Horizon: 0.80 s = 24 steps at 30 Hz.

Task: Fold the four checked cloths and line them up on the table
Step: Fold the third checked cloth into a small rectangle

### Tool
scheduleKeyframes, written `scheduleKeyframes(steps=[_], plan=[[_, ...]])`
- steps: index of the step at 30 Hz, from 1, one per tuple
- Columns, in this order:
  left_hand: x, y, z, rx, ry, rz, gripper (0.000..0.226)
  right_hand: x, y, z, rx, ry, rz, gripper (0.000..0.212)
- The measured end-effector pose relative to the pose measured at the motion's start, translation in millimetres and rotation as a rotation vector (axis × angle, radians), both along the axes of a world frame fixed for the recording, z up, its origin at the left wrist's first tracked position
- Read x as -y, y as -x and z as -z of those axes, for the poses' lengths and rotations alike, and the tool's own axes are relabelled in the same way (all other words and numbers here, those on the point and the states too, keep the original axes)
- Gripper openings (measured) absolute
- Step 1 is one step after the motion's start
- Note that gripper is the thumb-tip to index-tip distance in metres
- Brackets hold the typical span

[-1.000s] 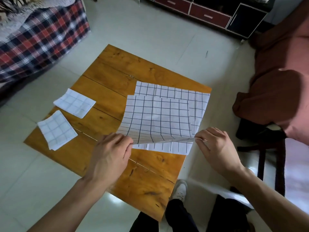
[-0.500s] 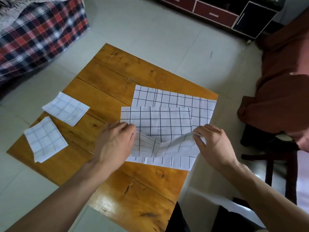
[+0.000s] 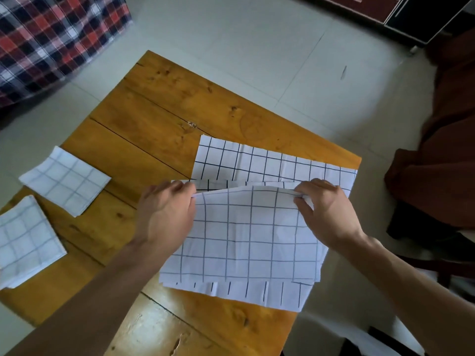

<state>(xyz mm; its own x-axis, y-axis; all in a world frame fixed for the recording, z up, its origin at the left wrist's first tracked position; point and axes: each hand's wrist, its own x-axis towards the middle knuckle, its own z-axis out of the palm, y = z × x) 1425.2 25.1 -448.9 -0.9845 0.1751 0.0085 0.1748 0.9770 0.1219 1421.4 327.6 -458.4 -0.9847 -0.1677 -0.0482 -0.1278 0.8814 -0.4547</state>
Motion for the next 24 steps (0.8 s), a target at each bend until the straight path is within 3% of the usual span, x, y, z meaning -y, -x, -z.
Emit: scheduleKeyframes(steps=[13, 18, 24], plan=[[-2, 30, 70, 0.093, 0.028, -0.067, 0.005, 3, 39, 57, 0.092, -0.13, 0.004, 0.014], [-2, 29, 72, 0.075, 0.057, -0.096, 0.039, 1, 36, 59, 0.047, -0.187, 0.039, 0.041], [-4, 8, 69, 0.078, 0.026, -0.046, 0.034, 19, 19, 57, 0.054, -0.17, -0.062, 0.045]])
